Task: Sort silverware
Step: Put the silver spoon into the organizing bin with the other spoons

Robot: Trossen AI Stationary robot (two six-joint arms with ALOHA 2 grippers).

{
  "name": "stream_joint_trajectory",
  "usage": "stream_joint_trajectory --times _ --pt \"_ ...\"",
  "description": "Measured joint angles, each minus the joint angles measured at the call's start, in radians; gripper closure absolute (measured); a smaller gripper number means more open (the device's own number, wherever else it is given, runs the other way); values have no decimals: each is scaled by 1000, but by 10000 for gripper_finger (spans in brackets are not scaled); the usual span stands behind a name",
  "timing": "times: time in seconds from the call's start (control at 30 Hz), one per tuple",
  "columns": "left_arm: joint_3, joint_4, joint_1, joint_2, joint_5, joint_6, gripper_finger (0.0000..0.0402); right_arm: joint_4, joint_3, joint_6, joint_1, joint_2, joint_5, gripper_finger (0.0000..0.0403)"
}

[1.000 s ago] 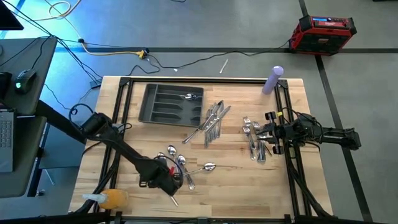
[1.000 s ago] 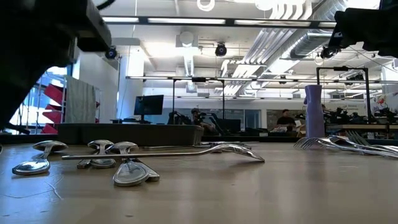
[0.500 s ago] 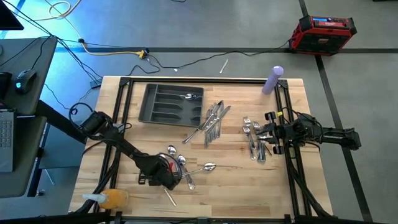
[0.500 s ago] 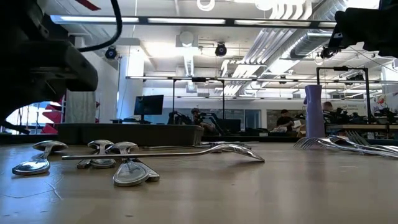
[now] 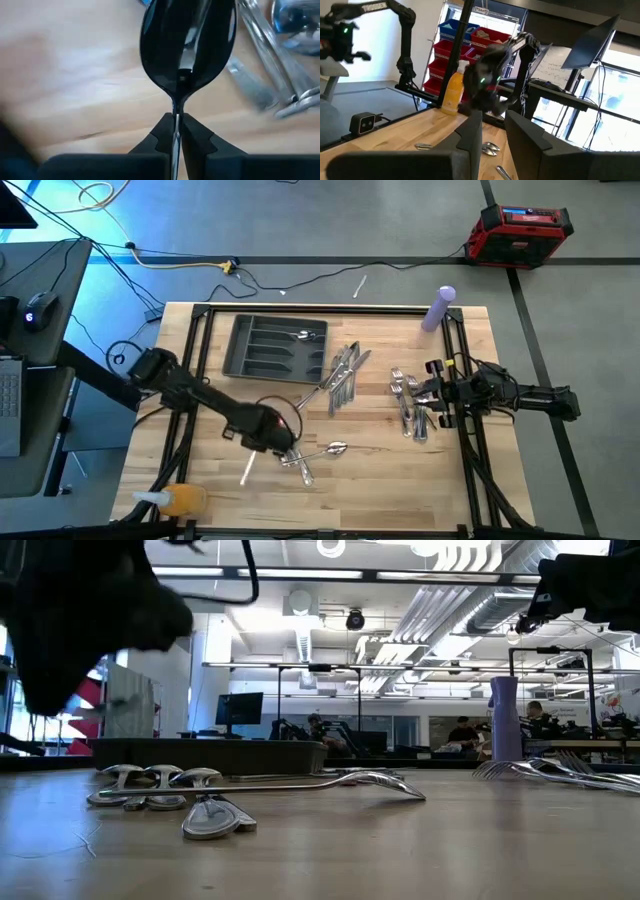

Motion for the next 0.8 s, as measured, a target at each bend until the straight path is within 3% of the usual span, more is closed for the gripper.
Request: stream_joint_trajectory --times 0.13,0.23,0.5,0.67,0.8 --pt "125 -217 123 -52 -110 251 401 -5 0 0 0 0 0 329" --pt "196 -287 262 -73 -205 574 401 -10 0 0 0 0 0 329" --pt "269 -28 665 31 -283 1688 401 -33 0 -2 0 0 0 329" --pt "346 31 840 160 -441 2103 401 -72 0 10 0 0 0 329" --pt "418 100 938 269 -474 2274 401 -118 0 58 0 0 0 329"
